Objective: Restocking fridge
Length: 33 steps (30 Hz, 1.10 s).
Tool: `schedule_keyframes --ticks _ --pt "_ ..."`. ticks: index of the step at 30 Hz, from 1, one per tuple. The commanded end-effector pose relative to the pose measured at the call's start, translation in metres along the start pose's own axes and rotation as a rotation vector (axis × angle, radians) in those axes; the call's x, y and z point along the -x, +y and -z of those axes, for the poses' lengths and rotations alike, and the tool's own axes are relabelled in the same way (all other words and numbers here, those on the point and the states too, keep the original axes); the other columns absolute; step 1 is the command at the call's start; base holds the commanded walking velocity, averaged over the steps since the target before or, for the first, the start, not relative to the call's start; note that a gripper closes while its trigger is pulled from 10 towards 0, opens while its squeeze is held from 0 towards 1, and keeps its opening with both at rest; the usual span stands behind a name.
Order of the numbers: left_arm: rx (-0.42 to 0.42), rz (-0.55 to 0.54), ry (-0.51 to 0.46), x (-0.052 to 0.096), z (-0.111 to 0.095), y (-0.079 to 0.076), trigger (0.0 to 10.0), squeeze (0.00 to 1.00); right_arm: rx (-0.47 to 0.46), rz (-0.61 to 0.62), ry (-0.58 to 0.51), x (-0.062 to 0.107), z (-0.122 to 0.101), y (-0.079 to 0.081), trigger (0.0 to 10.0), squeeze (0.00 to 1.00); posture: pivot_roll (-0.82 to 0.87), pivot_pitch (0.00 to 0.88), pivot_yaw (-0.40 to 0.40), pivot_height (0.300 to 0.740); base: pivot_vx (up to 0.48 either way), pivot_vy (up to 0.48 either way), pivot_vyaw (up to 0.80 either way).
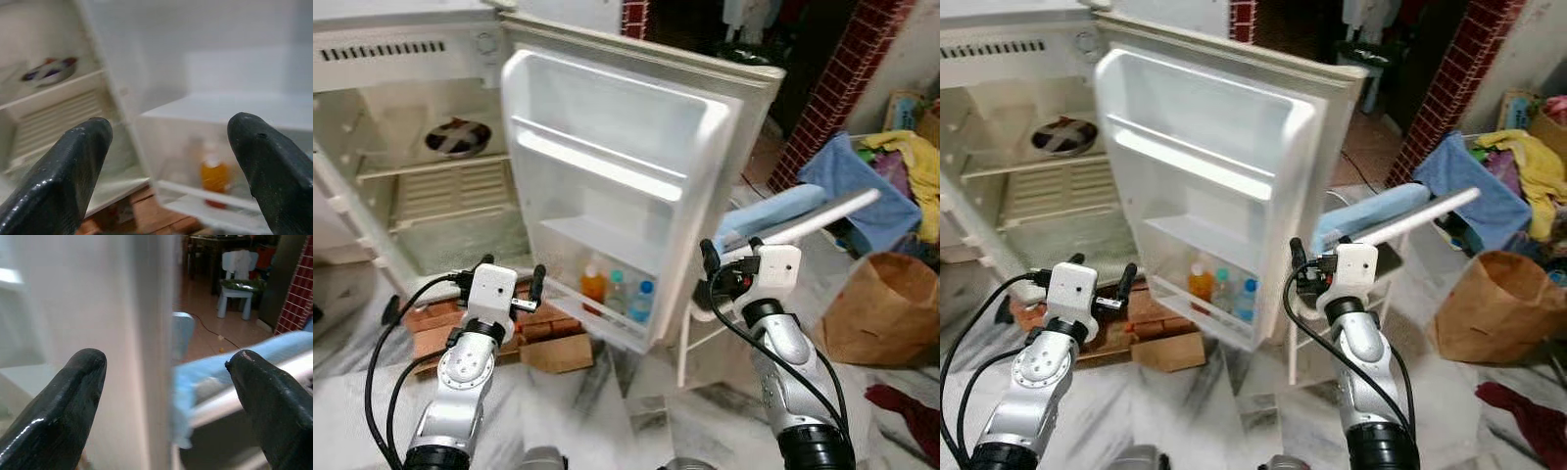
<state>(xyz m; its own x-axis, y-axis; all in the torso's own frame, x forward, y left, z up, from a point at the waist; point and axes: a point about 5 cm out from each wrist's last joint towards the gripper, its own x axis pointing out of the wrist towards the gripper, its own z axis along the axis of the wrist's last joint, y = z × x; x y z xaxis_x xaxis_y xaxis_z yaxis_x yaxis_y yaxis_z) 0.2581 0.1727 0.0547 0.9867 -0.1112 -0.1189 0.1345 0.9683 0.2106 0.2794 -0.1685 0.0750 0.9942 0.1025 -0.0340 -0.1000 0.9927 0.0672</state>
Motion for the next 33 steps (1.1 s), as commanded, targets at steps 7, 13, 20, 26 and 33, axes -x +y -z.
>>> schedule_keyframes --ticks 7,13,20,26,33 --pt "-0.016 0.017 0.002 0.0 -0.003 -0.004 10.0 0.0 0.012 -0.041 -0.006 -0.001 -0.001 0.002 10.0 0.0 -0.01 0.0 -0.045 0.74 0.0 -0.48 0.0" --pt "0.005 -0.019 0.0 -0.001 -0.004 0.0 10.0 0.0 0.018 -0.12 -0.026 -0.001 -0.004 0.014 10.0 0.0 0.0 0.0 -0.049 0.74 0.0 -0.08 0.57" --pt "0.021 -0.069 0.017 -0.002 -0.003 0.005 10.0 0.0 0.023 -0.153 -0.042 -0.011 -0.01 0.02 10.0 0.0 0.0 0.0 -0.052 0.74 0.0 0.0 0.77" --pt "0.027 -0.107 0.026 -0.003 -0.004 0.009 10.0 0.0 0.028 -0.164 -0.066 -0.026 -0.02 0.023 10.0 0.0 0.01 0.0 -0.057 0.74 0.0 0.0 0.77" --pt "0.028 -0.124 0.034 -0.001 -0.003 0.011 10.0 0.0 0.037 -0.145 -0.078 -0.037 -0.027 0.021 10.0 0.0 0.03 0.0 -0.066 0.74 0.0 0.0 0.62"
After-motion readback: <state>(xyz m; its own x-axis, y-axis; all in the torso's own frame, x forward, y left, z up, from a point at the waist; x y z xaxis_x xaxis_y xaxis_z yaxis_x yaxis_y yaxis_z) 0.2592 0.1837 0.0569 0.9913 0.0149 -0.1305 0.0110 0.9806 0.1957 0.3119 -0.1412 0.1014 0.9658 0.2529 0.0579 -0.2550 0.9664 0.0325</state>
